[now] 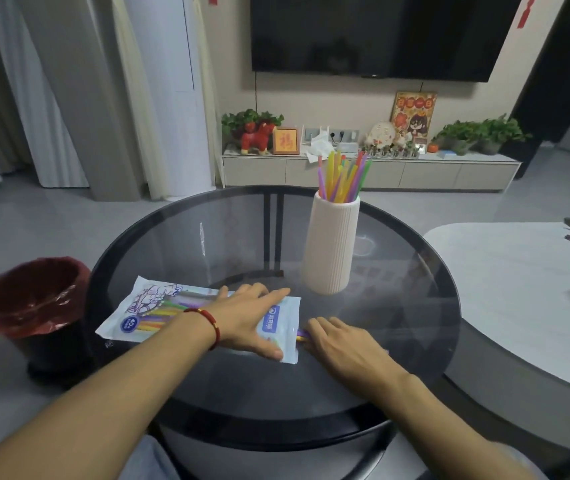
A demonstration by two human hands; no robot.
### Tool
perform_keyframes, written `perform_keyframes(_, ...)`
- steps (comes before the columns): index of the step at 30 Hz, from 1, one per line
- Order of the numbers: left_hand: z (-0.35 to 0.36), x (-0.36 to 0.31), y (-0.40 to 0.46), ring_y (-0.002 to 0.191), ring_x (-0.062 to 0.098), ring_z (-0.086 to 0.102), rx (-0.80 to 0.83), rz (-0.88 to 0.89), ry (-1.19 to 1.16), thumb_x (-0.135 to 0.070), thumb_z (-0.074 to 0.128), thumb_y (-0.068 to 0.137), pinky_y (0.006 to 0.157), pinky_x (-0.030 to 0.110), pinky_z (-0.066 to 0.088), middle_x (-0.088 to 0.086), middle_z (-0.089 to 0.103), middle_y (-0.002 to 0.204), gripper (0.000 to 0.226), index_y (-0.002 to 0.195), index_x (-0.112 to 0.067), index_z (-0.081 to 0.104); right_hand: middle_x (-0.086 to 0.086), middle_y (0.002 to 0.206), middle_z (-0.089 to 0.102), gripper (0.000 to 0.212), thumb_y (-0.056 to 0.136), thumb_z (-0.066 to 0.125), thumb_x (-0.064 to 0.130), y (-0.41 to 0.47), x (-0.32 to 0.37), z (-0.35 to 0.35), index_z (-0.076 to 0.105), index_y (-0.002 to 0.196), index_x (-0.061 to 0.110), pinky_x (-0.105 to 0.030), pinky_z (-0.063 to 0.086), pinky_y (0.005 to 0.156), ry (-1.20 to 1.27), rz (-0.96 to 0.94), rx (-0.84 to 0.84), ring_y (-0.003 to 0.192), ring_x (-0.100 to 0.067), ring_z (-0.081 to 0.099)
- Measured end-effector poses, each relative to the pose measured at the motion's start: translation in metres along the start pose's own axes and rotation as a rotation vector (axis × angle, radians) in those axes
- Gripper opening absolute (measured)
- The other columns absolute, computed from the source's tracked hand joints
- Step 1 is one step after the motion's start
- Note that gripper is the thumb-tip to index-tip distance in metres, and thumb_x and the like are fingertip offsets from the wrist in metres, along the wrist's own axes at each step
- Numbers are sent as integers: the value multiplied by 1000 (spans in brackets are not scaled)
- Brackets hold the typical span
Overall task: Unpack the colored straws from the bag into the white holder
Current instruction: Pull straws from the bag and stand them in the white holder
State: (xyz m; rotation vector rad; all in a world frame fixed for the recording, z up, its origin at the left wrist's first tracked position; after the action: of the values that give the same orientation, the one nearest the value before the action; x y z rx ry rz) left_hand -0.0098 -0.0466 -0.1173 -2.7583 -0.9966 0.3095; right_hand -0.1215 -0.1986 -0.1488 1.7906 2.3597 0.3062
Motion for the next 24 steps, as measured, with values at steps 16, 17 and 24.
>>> perform_keyframes(16, -21, -11, -8, 154, 18, 0, -117, 67, -19, -78, 59, 75, 121, 61, 6, -6, 3, 168, 117, 154, -40, -18, 8, 89, 40, 21, 110, 28, 45, -39, -63, -60, 25, 95, 30, -39, 38, 60, -140, 226, 167, 80, -25, 61)
perform_keyframes(17, -21, -24, -4, 153, 17, 4, -160, 118, 2, -76, 57, 79, 122, 58, 6, -5, 8, 168, 111, 156, -36, -11, 8, 88, 39, 21, 110, 29, 44, -39, -66, -68, 26, 95, 30, -39, 38, 58, -167, 222, 164, 75, -24, 58)
perform_keyframes(24, -18, -77, 23, 108, 32, 51, -377, 203, 26, -31, 50, 101, 97, 43, 36, 10, 55, 114, 26, 119, -13, 45, 5, 92, 50, 23, 110, 39, 41, -34, -68, -117, 27, 96, 29, -37, 39, 58, -336, 170, 183, 84, -24, 65)
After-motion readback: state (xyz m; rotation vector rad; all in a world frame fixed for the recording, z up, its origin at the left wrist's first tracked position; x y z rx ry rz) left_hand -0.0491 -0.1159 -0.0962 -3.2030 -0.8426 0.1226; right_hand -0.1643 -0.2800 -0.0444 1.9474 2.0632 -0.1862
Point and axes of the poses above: each hand's wrist, its own y-axis towards the middle knuckle, its own z-axis out of the palm, x = y × z, the point moved 5 cm from there along y, towards the middle knuckle
